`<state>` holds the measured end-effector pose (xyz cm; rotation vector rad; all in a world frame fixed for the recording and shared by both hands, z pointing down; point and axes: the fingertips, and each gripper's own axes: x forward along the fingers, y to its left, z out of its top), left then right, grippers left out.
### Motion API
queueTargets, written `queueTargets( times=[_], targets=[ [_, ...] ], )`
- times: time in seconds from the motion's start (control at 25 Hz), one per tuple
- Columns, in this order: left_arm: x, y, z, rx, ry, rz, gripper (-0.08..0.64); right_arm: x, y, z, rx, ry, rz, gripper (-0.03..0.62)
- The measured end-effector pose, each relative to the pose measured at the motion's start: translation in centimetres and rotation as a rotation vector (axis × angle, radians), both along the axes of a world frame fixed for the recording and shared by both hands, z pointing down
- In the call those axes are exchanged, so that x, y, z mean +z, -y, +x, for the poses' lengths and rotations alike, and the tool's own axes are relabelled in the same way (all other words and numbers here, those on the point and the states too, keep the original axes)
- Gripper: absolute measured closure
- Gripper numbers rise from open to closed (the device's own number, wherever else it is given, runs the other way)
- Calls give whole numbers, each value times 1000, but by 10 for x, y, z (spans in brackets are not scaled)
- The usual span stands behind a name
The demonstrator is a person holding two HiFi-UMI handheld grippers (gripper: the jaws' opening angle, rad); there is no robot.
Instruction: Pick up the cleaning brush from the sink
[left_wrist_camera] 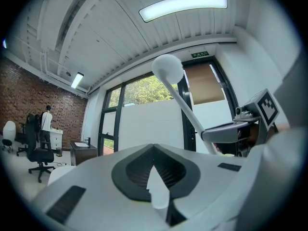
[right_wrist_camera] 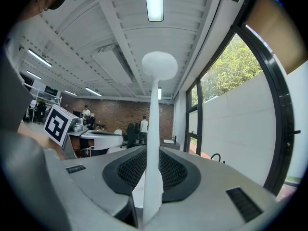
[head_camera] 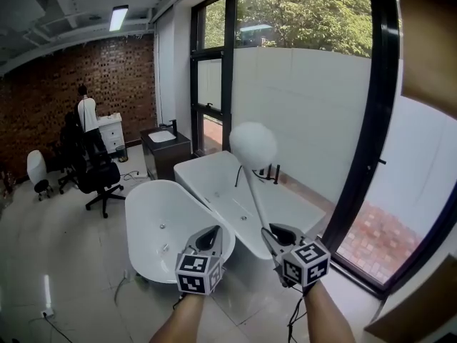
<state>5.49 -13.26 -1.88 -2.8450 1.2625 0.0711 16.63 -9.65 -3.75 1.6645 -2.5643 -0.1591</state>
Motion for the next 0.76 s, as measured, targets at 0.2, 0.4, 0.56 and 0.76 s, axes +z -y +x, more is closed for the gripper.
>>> queueTargets(
  times=[0.2,0.4,0.56,0.76],
  targets=[
    [4,1,-13,-2,-5,0,560,1,1,-14,-4,-5,3,534],
    [1,-3,-5,0,-6,-3,560,0,-3,-6,-3,-6,-2,534],
    [1,0,-3,4,-11,-2,560,-2,-1,-4,1,-7,-1,534],
    [-1,2,1,9,-20,-1,560,-1,2,-2,4,-13,-3,534]
  ],
)
